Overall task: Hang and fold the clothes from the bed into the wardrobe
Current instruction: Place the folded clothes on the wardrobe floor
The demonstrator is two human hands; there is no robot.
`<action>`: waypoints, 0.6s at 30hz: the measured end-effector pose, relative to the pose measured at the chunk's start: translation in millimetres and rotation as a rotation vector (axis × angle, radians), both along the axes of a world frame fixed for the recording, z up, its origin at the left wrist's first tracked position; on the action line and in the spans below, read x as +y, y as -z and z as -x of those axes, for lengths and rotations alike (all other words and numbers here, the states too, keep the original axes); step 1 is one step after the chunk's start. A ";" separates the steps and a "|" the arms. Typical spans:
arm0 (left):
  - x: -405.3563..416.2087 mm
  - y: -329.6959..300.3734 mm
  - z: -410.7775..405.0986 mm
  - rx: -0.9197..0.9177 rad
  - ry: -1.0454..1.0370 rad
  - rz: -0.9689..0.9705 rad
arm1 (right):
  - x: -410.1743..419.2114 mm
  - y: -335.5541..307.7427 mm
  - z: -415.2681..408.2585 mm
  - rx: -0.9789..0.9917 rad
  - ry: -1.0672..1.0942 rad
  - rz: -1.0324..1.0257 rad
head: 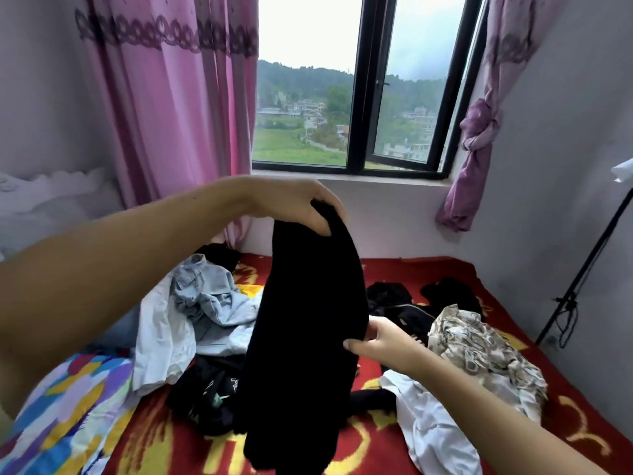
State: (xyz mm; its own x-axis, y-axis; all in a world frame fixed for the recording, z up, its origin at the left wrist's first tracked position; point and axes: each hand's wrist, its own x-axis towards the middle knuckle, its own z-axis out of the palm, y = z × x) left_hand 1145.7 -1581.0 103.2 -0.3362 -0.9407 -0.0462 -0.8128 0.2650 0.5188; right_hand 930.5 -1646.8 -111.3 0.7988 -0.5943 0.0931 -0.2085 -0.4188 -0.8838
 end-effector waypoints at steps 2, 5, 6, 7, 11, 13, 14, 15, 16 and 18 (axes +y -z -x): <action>-2.3 -11.0 -7.8 -0.141 -0.039 0.085 | -7.3 1.8 3.3 -0.072 0.141 0.044; -6.1 -19.4 -21.8 -0.422 -0.110 0.233 | -11.8 -13.9 2.9 -0.189 0.265 0.075; -5.6 -21.8 -27.4 -0.463 -0.136 0.271 | -12.2 -18.9 2.7 -0.244 0.284 0.069; -3.7 -25.1 -32.5 -0.477 -0.157 0.306 | -12.2 -22.9 2.7 -0.297 0.294 0.068; 10.3 -41.5 -37.2 -0.276 -0.161 0.424 | -8.2 -13.3 -0.8 -0.275 0.137 -0.025; 13.8 -46.9 -35.9 -0.169 -0.178 0.480 | -3.3 14.7 -2.9 -0.040 0.104 0.021; 13.9 -47.9 -37.2 -0.144 -0.191 0.505 | -1.5 29.7 -2.6 0.062 0.120 0.015; 13.5 -47.7 -40.1 -0.141 -0.209 0.517 | -0.3 40.4 -1.0 0.116 0.141 -0.019; 12.9 -46.6 -44.4 -0.159 -0.230 0.513 | -1.0 45.7 1.4 0.133 0.152 -0.057; 13.1 -40.3 -56.1 -0.249 -0.267 0.482 | -6.1 43.9 9.9 0.148 0.126 -0.111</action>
